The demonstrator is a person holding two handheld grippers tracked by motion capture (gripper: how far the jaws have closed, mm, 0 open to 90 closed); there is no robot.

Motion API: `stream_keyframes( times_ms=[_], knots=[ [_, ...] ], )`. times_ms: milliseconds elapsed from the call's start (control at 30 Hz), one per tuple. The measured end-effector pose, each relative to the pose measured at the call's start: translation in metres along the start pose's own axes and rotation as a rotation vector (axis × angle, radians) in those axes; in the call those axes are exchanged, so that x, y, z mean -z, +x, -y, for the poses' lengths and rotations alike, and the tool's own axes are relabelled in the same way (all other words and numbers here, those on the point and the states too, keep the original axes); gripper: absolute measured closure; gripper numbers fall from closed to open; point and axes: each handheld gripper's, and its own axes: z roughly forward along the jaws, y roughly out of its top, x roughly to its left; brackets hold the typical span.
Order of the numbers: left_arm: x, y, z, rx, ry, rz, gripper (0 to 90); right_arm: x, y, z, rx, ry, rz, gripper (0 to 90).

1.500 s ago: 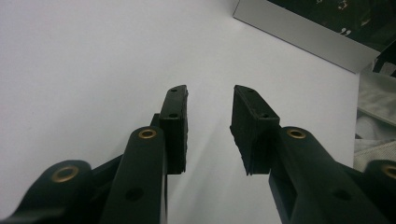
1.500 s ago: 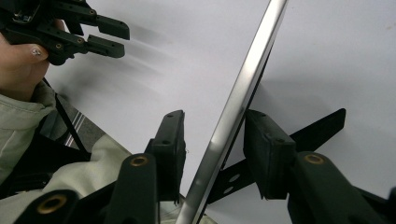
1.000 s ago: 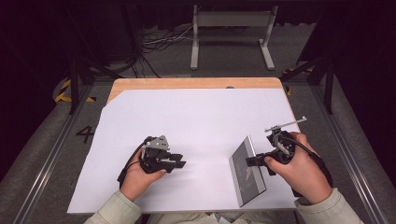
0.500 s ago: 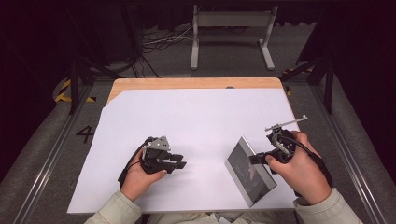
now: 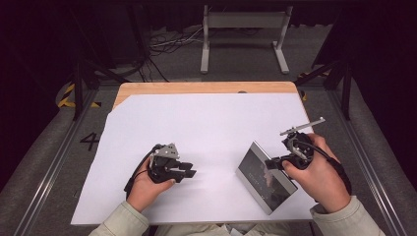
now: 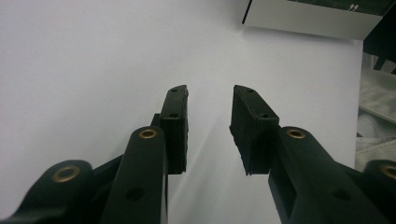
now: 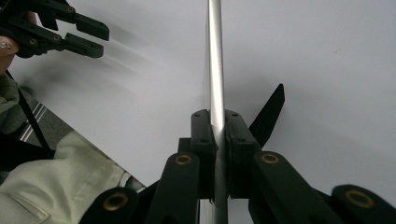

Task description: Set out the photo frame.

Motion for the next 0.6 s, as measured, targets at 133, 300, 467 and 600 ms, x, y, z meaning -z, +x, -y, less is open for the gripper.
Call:
stream_keyframes(
  times_ms=[133,300,467,600],
  knots=[
    [0.000,0.000,0.001,0.006,-0.006,-0.002,67.6,0.002,0.001,-0.004,0.031,-0.006,0.002,84.2],
    [0.004,0.001,0.004,0.013,-0.006,-0.012,67.6,0.002,0.000,-0.012,0.073,0.000,-0.016,84.2],
    [0.007,0.000,0.007,0.030,-0.008,-0.017,67.6,0.002,0.002,-0.019,0.133,0.012,-0.009,84.2],
    [0.010,0.001,0.009,0.036,-0.015,-0.029,67.6,-0.001,0.004,-0.028,0.192,0.026,-0.014,84.2]
  ],
)
